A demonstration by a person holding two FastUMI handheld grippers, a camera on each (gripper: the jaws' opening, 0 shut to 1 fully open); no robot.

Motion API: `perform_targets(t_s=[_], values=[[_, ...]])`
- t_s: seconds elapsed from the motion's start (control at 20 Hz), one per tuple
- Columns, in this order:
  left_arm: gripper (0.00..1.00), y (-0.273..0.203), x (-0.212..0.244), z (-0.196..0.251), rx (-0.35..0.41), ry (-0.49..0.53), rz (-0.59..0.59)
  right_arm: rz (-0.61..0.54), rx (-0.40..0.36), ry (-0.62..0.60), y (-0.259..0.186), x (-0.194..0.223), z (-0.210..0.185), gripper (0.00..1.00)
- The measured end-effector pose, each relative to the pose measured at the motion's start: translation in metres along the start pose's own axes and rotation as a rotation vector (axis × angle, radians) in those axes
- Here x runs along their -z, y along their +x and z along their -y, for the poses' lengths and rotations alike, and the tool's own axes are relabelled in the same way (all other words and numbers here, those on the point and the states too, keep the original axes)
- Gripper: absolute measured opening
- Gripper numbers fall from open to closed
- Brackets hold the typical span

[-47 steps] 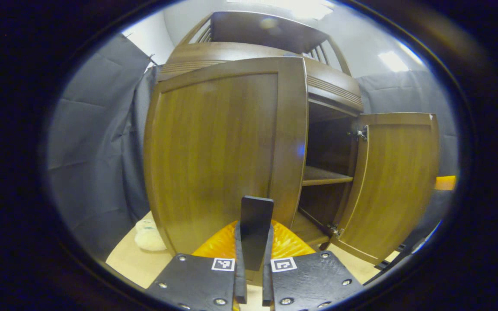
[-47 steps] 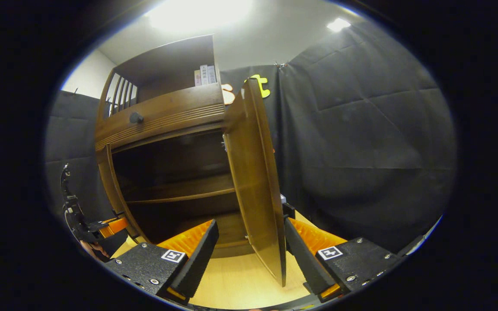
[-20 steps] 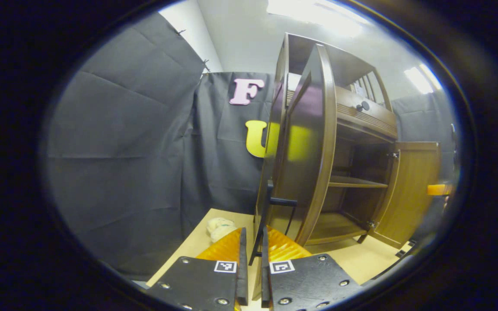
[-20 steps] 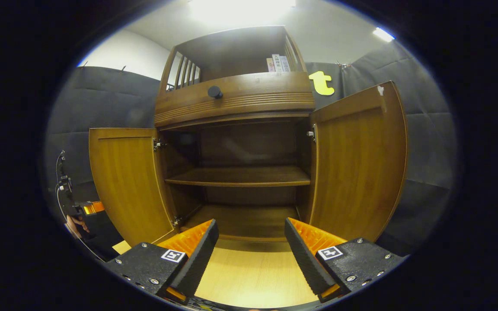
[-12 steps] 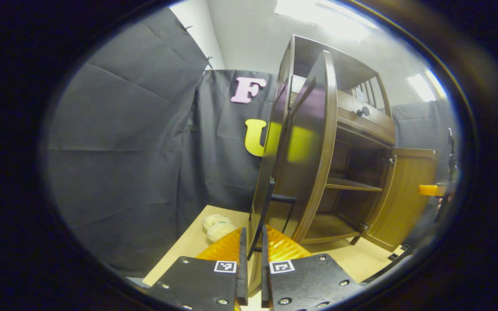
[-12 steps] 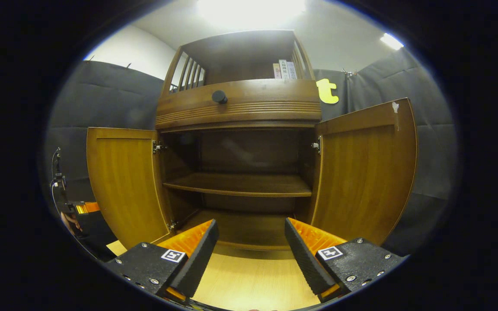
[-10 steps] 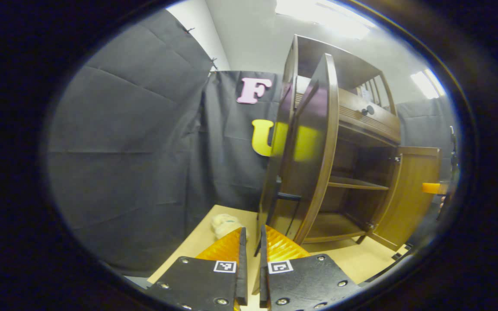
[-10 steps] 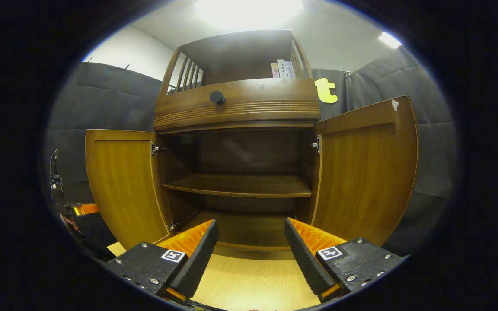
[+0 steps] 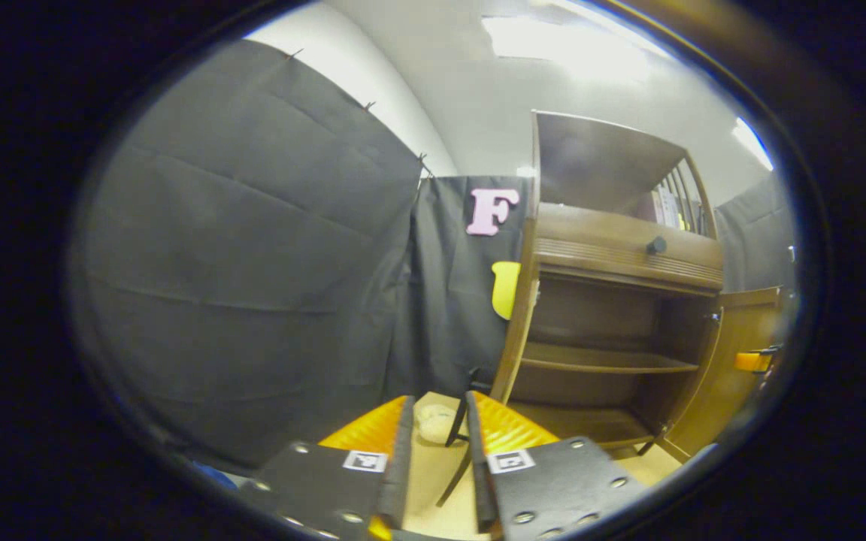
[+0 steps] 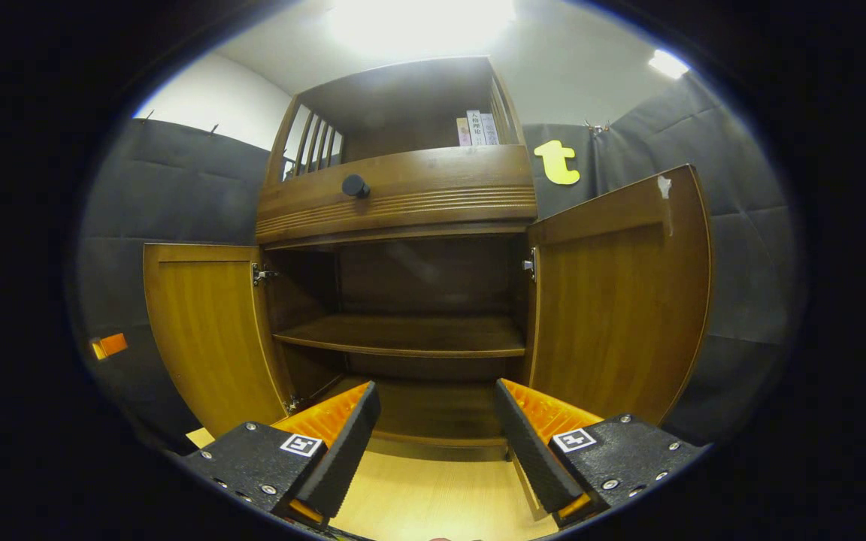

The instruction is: Open the right door of the double-door shoe cabinet with the right hand, and open the left door with the left hand.

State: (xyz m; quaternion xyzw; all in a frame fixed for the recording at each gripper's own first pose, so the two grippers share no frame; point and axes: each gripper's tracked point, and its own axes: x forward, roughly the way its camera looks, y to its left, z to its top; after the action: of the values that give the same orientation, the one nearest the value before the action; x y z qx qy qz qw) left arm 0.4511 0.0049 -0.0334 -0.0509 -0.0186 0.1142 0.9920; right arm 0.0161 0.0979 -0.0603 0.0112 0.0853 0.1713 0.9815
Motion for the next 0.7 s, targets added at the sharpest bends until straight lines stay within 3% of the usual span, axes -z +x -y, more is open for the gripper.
perform_targets(t_s=[0.15, 0.25, 0.35, 0.4, 0.45, 0.5, 0.65, 0.7], values=[[0.63, -0.007, -0.012, 0.007, 0.0, 0.04, 0.028, 0.018, -0.068, -0.011, -0.009, -0.013, 0.001, 0.95], [0.81, -0.007, -0.011, 0.02, -0.01, 0.029, 0.025, 0.026, -0.065, -0.024, -0.015, -0.019, 0.014, 0.91], [1.0, -0.016, -0.01, 0.032, -0.027, -0.01, 0.016, 0.025, -0.065, -0.035, -0.025, -0.024, 0.021, 0.95], [0.95, -0.019, -0.009, 0.04, -0.032, -0.029, 0.008, 0.035, -0.086, -0.036, -0.031, -0.029, 0.02, 0.91], [1.0, -0.021, -0.007, 0.045, -0.035, -0.04, -0.002, 0.044, -0.105, -0.036, -0.038, -0.032, 0.019, 0.95], [0.95, -0.023, -0.007, 0.047, -0.041, -0.037, -0.007, 0.056, -0.117, -0.037, -0.044, -0.035, 0.022, 0.95], [0.95, -0.028, -0.008, 0.046, -0.055, 0.003, -0.015, 0.075, -0.114, -0.054, -0.059, -0.034, 0.034, 0.95], [1.0, -0.03, -0.011, 0.046, -0.046, 0.018, -0.011, 0.068, -0.108, -0.05, -0.063, -0.03, 0.036, 0.91]])
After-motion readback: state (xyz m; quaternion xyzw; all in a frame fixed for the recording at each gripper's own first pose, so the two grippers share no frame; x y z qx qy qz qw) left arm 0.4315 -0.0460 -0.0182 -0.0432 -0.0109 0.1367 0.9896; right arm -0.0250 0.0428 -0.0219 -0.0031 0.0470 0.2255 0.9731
